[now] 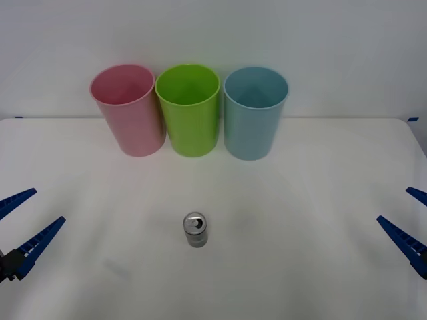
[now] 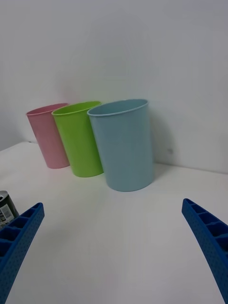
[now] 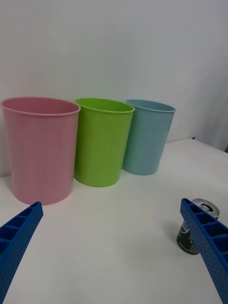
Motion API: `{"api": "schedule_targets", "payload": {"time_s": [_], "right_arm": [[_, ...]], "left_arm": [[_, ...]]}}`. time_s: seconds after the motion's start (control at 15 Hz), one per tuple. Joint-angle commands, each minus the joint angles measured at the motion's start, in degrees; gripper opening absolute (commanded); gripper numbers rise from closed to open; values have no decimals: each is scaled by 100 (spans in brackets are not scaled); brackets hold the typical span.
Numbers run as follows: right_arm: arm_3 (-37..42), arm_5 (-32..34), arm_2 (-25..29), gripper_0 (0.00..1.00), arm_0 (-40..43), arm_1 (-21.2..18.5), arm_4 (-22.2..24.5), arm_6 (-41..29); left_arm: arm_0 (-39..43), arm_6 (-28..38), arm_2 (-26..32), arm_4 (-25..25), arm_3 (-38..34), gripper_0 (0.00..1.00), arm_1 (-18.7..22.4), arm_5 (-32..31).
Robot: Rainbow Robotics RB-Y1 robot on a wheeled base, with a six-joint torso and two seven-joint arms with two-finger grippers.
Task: Grasp the object on the table and drop it into the matching bin: aluminum can to the light blue bin, PET bottle to the pink bin.
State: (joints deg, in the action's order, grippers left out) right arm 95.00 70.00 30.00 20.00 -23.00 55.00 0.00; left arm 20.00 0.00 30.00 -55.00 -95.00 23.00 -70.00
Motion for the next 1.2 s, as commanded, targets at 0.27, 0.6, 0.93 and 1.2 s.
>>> {"api": "schedule_targets", "payload": {"time_s": [0.27, 0.6, 0.93, 1.2], "right_arm": [[106, -57, -126, 100, -5, -73, 134, -44], [168, -92, -557, 100, 39, -170, 160, 44], [168, -153, -1163, 100, 4, -179, 345, 229], [168, -329, -1726, 100, -40, -170, 406, 457]], "left_arm": [[0, 0, 0, 0, 0, 100, 0, 0], [0, 0, 0, 0, 0, 100, 0, 0], [0, 0, 0, 0, 0, 100, 0, 0], [0, 0, 0, 0, 0, 100, 0, 0]]}}
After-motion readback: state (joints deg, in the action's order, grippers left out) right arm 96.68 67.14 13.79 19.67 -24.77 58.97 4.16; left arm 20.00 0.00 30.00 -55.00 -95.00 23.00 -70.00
